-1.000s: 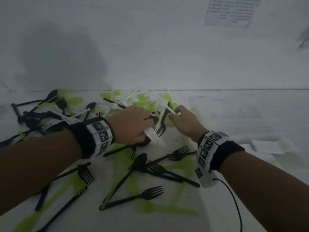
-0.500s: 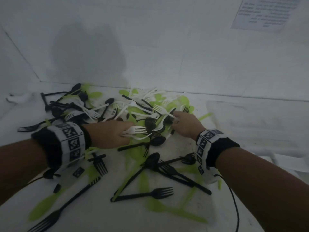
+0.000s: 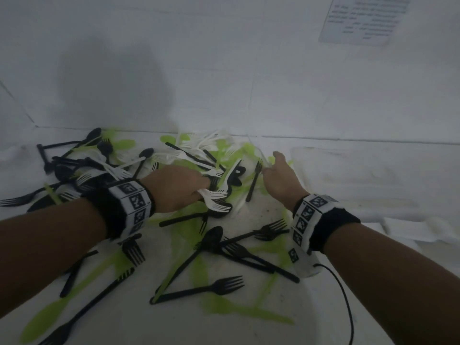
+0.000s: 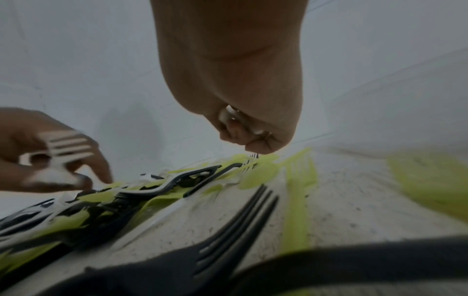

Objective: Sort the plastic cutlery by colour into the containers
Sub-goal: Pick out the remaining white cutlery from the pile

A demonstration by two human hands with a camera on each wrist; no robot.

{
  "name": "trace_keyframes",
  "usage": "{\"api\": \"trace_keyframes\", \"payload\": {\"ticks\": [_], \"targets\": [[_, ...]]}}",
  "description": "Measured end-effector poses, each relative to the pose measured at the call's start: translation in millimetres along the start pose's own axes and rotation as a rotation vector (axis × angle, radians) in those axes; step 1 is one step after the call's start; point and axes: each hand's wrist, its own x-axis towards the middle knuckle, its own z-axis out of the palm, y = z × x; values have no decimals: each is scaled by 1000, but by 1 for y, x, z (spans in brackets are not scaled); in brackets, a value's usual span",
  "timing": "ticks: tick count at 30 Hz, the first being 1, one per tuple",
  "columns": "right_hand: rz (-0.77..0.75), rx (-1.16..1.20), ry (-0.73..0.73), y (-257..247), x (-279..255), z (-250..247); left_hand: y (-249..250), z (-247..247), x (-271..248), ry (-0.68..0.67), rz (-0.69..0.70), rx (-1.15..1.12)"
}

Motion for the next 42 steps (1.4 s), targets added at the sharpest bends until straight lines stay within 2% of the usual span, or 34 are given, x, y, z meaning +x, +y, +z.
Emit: {"api": "trace_keyframes", "payload": {"ticks": [4, 8, 14, 17, 19, 21, 27, 32, 34, 38, 42], "targets": [[24, 133, -21, 2, -6, -8, 9, 10, 33, -48, -3, 162], [4, 152, -29, 1, -10, -6, 22, 13, 54, -92, 3, 184], [-118, 3, -55, 3, -13, 5, 21, 3, 57, 123, 195, 144], [-133, -26, -81, 8, -9, 7, 19, -4, 50, 172, 262, 117], [-128, -101, -145, 10, -8, 9, 18, -3, 46, 147, 253, 107], [-136, -248, -169, 14, -5, 12, 18, -2, 43, 68, 219, 140], [-76, -367, -71, 29, 0, 1, 22, 1, 52, -43, 124, 273], [-29, -349, -6, 42, -2, -13, 23, 6, 62, -85, 96, 285], [-18, -413, -37, 42, -5, -16, 23, 7, 63, -11, 131, 279], [-1, -472, -101, 38, -6, -16, 22, 3, 60, 252, 306, 278], [21, -419, -123, 34, -4, -12, 25, -9, 49, 313, 368, 195]]}}
